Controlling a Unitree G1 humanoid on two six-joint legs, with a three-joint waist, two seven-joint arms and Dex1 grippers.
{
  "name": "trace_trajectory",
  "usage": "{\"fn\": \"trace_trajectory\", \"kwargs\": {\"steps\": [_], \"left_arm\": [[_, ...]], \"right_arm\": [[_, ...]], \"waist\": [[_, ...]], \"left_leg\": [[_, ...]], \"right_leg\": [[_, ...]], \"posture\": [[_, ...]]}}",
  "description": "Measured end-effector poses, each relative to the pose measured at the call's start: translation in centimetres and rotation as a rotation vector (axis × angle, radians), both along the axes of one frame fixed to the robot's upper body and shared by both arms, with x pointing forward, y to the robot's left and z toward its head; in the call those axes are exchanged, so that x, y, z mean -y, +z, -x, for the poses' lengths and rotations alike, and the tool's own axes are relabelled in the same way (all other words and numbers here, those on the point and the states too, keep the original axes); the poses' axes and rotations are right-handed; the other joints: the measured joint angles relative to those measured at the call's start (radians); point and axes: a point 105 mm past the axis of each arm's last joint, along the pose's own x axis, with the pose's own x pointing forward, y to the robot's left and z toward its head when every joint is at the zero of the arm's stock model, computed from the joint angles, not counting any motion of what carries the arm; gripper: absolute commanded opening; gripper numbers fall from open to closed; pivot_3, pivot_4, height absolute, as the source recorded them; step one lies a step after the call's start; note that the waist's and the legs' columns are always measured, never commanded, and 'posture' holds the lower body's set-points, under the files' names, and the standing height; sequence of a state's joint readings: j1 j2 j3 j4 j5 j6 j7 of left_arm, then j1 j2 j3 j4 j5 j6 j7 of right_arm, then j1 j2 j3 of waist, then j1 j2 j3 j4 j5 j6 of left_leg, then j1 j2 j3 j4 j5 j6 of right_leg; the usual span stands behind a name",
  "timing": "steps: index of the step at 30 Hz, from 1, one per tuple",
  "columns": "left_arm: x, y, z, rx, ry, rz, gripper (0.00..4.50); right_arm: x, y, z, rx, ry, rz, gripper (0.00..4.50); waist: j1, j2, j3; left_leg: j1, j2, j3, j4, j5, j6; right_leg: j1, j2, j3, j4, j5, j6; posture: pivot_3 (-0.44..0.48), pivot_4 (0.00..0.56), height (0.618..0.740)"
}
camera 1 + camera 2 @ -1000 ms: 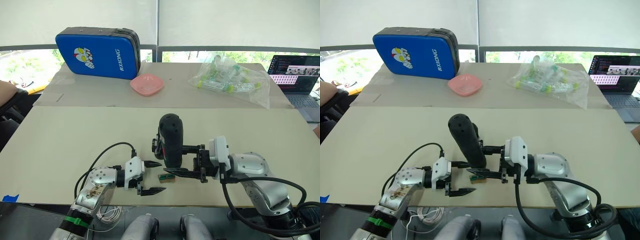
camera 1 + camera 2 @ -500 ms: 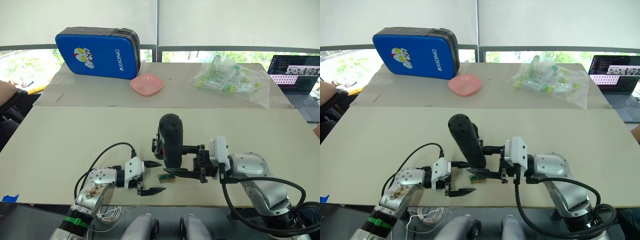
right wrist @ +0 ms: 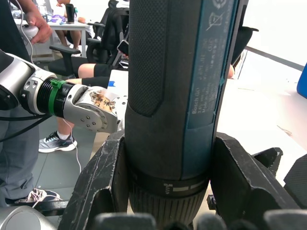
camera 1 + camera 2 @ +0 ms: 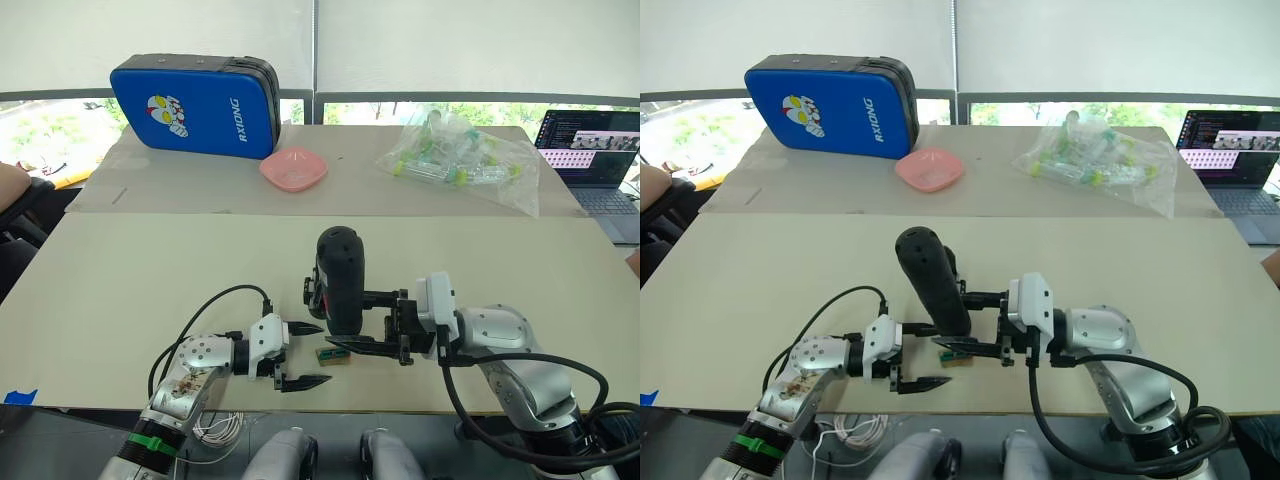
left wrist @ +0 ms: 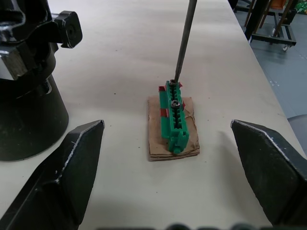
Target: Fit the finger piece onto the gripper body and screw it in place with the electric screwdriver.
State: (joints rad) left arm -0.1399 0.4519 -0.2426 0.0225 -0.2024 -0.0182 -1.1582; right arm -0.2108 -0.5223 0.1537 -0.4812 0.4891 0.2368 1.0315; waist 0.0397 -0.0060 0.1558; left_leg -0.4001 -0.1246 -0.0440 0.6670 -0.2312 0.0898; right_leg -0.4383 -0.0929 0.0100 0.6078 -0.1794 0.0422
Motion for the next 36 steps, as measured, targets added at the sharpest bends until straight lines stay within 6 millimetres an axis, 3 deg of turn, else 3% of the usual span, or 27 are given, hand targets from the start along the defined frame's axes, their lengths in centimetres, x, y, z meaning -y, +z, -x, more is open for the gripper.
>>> {"fn": "trace_trajectory", "kwargs": {"steps": [36], "left_arm": [[0.06,0.09,-0.04,0.004,-0.002,0.001,4.50]], "right_arm": [[-0.14,0.01,-0.07,0.005,0.007,0.007,1.96]], "waist": [[0.000,0.000,0.000]], "left_leg": [[0.000,0.000,0.000,0.000,0.000,0.000]], "right_leg": [[0.000,0.000,0.000,0.000,0.000,0.000]], "posture": [[0.000,0.150,0.740]]}}
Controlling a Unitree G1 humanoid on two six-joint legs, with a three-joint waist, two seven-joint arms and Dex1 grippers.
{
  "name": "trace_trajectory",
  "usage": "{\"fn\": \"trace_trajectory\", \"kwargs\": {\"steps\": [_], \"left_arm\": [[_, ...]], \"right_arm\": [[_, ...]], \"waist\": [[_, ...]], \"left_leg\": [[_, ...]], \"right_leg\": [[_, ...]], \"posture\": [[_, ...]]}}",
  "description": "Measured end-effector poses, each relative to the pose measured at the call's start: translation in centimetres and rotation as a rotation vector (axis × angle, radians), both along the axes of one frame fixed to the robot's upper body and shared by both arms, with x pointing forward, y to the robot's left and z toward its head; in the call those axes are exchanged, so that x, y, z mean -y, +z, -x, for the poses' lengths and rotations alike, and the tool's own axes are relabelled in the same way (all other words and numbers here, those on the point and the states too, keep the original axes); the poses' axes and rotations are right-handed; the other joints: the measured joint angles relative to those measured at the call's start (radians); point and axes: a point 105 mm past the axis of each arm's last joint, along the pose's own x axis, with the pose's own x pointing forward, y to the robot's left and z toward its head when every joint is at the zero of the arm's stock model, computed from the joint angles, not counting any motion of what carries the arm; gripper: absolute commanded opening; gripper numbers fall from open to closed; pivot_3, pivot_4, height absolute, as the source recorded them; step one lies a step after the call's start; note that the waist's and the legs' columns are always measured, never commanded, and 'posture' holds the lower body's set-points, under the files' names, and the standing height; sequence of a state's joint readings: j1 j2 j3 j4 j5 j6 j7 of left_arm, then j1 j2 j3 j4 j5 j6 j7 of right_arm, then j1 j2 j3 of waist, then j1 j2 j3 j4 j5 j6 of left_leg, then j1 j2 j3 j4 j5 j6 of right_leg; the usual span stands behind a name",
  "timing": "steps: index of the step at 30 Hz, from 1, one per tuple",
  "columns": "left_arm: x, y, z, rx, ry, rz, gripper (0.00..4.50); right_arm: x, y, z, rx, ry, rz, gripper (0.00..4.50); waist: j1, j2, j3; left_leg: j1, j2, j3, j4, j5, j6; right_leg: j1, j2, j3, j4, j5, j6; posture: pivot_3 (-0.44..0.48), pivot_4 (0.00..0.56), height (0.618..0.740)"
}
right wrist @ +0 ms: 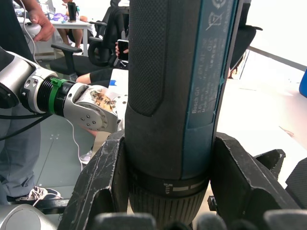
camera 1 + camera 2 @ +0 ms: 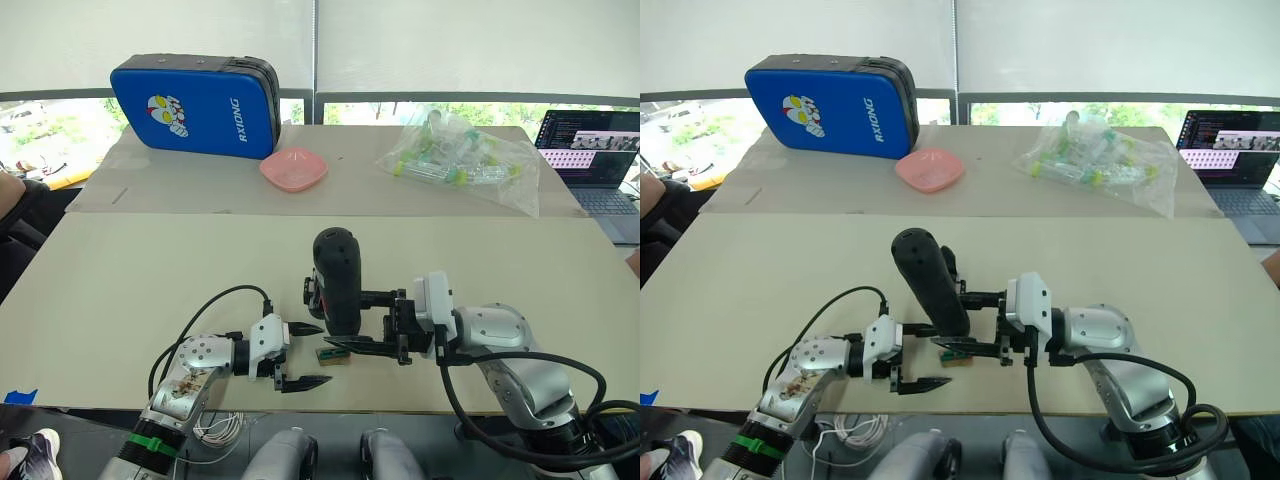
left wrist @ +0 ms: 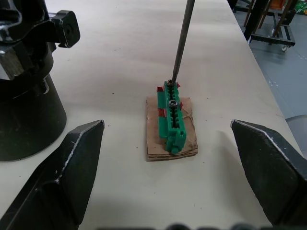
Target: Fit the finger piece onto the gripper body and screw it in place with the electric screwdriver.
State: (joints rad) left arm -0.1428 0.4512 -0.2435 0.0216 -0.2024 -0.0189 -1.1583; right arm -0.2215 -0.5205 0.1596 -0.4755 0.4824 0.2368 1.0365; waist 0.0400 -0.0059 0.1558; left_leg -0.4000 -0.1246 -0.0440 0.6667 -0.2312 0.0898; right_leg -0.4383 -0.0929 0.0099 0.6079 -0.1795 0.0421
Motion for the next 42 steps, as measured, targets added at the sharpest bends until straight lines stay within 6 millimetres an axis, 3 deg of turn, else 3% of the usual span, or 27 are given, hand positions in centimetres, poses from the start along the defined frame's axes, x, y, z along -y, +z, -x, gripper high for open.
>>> {"fn": "trace_trajectory", "kwargs": {"steps": [42], "left_arm": [[0.06,0.05,-0.07,-0.016,0.003,-0.004,4.50]], "right_arm": [[0.17,-0.11,0.01,-0.030,0.014,-0.004,1.96]], "waist": [[0.001,0.000,0.000]], "left_leg": [[0.000,0.000,0.000,0.000,0.000,0.000]], "right_leg": [[0.000,0.000,0.000,0.000,0.000,0.000]], "posture": [[0.000,0.150,0.740]]}}
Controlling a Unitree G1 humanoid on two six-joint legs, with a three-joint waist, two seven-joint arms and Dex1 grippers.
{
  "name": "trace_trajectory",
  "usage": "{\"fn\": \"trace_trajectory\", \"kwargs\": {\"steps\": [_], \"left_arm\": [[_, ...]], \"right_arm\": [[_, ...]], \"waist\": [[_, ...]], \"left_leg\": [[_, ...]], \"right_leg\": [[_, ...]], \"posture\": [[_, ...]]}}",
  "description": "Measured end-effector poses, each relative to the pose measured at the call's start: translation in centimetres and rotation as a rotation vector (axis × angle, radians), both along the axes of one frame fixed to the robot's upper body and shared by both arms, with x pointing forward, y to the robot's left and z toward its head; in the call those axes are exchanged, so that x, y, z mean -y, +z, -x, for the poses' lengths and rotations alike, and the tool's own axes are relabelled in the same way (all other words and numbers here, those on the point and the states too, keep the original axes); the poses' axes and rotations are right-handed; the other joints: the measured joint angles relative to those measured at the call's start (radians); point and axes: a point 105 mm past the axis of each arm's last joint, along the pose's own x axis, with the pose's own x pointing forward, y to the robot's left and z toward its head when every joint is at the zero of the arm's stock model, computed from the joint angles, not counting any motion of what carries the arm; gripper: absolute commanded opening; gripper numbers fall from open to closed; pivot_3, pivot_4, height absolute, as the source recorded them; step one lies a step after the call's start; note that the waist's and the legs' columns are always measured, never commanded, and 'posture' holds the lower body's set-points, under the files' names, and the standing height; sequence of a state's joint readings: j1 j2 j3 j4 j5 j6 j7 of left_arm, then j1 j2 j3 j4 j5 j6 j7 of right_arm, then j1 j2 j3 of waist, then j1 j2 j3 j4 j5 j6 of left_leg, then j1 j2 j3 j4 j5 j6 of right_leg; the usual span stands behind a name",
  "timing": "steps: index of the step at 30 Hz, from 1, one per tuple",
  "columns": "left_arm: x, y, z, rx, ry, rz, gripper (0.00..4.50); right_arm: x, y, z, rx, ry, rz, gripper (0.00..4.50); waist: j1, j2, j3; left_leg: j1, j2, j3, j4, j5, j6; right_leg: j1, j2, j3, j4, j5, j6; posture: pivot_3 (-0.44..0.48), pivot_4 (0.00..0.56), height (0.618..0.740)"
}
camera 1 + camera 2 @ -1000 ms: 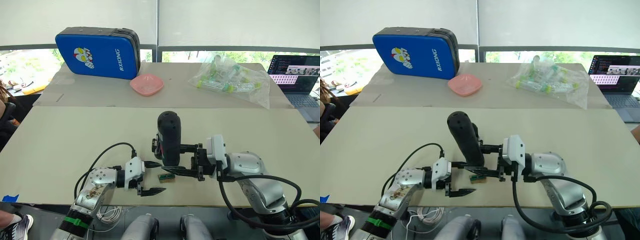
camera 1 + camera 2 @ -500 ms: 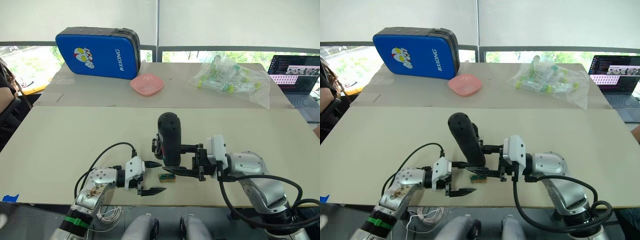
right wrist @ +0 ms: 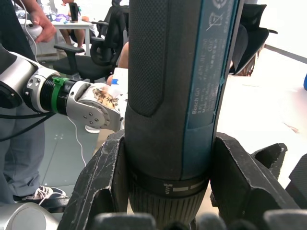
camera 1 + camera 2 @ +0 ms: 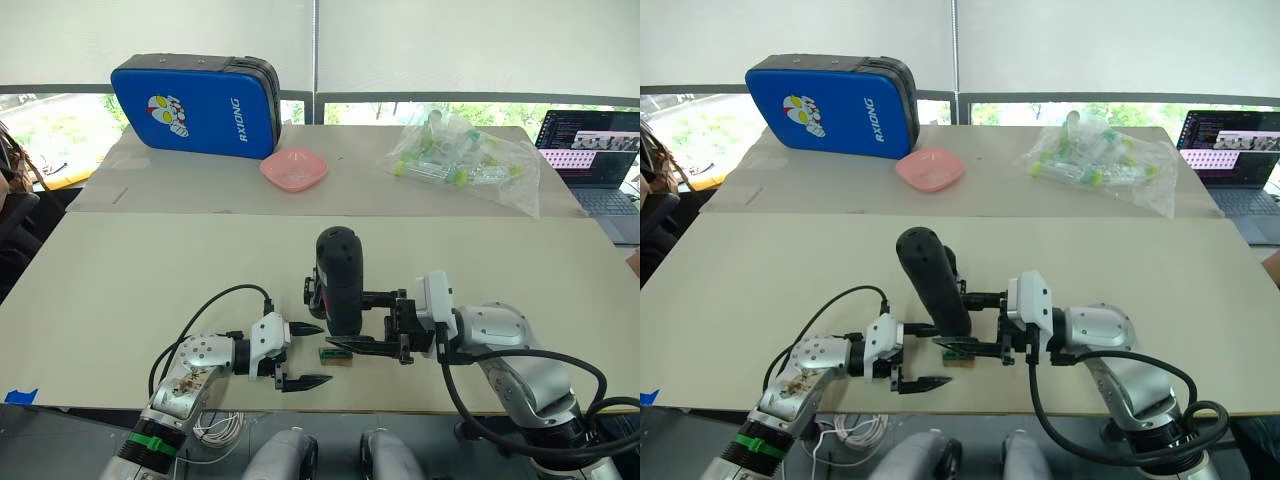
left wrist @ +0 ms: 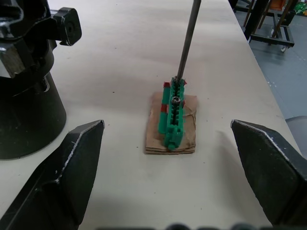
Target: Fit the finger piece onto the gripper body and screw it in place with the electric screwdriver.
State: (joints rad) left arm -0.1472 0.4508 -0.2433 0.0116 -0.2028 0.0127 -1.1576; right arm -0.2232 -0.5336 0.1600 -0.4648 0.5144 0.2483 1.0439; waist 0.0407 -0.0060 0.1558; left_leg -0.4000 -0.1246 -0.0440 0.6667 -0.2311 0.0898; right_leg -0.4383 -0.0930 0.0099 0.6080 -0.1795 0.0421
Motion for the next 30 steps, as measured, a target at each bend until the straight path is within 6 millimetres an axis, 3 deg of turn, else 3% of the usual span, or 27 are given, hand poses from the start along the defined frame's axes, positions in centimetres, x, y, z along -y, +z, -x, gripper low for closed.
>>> {"fn": "trace_trajectory", "kwargs": {"steps": [30], "left_arm": [[0.01,0.00,0.02,-0.003,0.005,0.000,4.50]], "right_arm": [[0.43,-0.41,0.41,-0.046,0.029,0.017,1.96]], "waist": [[0.000,0.000,0.000]], "left_leg": [[0.000,0.000,0.000,0.000,0.000,0.000]], "right_leg": [[0.000,0.000,0.000,0.000,0.000,0.000]], "posture": [[0.000,0.150,0.740]]}}
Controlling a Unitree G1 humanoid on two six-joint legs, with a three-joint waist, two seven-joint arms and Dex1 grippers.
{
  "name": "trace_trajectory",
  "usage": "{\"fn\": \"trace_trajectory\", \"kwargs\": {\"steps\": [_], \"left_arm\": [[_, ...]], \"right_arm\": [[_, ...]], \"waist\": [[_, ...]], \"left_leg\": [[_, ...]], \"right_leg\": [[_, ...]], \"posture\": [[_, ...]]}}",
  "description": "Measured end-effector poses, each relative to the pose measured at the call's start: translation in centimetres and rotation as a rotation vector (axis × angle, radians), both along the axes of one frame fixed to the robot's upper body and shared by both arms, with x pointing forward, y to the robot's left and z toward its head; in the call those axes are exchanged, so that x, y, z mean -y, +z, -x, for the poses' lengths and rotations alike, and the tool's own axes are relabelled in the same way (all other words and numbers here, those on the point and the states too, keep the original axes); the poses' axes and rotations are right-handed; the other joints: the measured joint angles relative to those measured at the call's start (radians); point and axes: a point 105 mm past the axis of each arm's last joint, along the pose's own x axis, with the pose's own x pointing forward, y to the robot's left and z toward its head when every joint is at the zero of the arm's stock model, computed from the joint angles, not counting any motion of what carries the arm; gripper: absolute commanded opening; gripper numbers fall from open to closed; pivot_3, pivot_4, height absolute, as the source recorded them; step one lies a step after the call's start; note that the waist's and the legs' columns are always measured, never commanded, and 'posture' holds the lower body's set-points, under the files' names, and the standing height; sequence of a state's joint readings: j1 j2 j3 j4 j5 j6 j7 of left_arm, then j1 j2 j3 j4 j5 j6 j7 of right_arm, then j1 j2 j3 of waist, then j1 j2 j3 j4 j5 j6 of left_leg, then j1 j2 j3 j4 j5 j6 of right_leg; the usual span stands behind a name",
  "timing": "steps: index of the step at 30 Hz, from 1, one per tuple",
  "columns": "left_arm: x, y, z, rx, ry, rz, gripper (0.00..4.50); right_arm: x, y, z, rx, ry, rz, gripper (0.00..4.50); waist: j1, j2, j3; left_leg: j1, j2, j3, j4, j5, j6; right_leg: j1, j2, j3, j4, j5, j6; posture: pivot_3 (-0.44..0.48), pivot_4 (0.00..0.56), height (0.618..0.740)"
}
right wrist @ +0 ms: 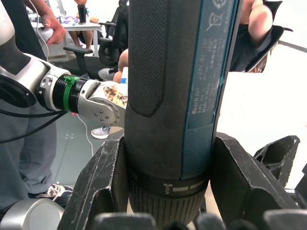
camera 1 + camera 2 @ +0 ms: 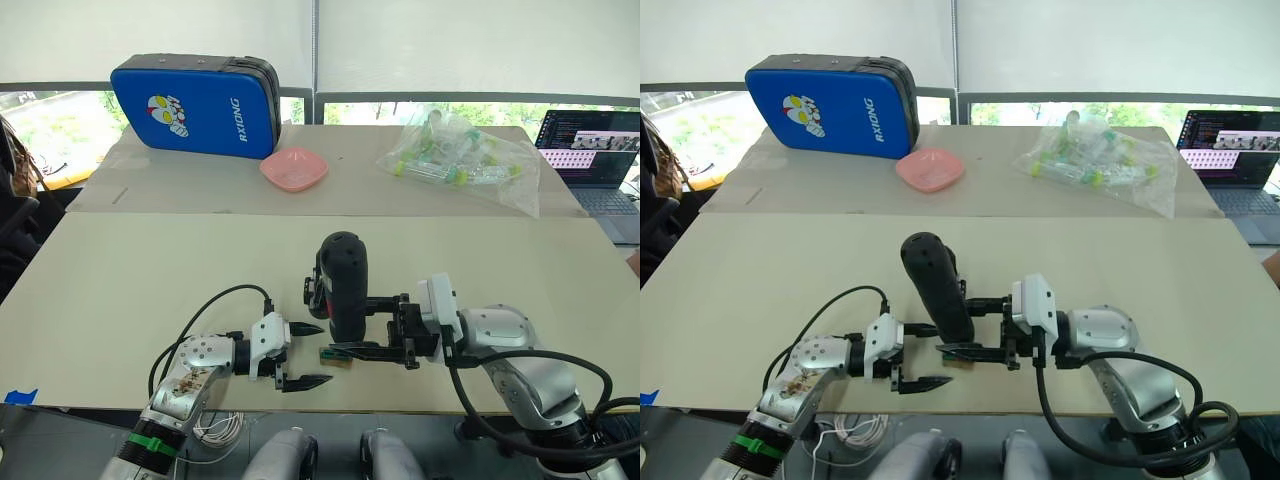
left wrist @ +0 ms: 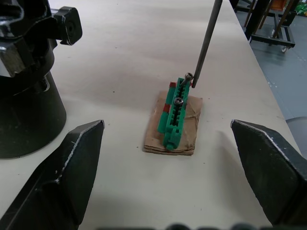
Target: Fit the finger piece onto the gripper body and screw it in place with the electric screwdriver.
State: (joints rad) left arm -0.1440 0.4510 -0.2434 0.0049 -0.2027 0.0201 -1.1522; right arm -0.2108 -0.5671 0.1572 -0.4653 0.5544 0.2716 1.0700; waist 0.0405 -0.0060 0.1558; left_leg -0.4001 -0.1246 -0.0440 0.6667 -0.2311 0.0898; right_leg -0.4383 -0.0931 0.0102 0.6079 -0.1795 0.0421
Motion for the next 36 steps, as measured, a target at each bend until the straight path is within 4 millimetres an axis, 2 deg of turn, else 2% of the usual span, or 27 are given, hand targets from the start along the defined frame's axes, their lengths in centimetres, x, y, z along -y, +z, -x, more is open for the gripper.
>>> {"fn": "trace_trajectory", "kwargs": {"steps": [20,29,36], "left_arm": [[0.0,0.0,0.0,0.011,-0.002,0.006,4.50],[0.0,0.0,0.0,0.019,-0.002,0.009,4.50],[0.0,0.0,0.0,0.019,-0.003,0.010,4.50]], "right_arm": [[0.4,-0.3,-0.1,-0.043,-0.010,0.032,1.96],[0.5,1.5,0.0,0.005,-0.008,-0.017,1.96],[0.2,1.6,-0.1,0.004,-0.013,-0.041,1.96]], "waist": [[0.000,0.000,0.000],[0.001,0.000,0.000],[0.001,0.000,0.000]], "left_leg": [[0.000,0.000,0.000,0.000,0.000,0.000],[0.000,0.000,0.000,0.000,0.000,0.000],[0.000,0.000,0.000,0.000,0.000,0.000]], "right_leg": [[0.000,0.000,0.000,0.000,0.000,0.000],[0.000,0.000,0.000,0.000,0.000,0.000],[0.000,0.000,0.000,0.000,0.000,0.000]], "posture": [[0.000,0.150,0.740],[0.000,0.150,0.740],[0.000,0.150,0.740]]}}
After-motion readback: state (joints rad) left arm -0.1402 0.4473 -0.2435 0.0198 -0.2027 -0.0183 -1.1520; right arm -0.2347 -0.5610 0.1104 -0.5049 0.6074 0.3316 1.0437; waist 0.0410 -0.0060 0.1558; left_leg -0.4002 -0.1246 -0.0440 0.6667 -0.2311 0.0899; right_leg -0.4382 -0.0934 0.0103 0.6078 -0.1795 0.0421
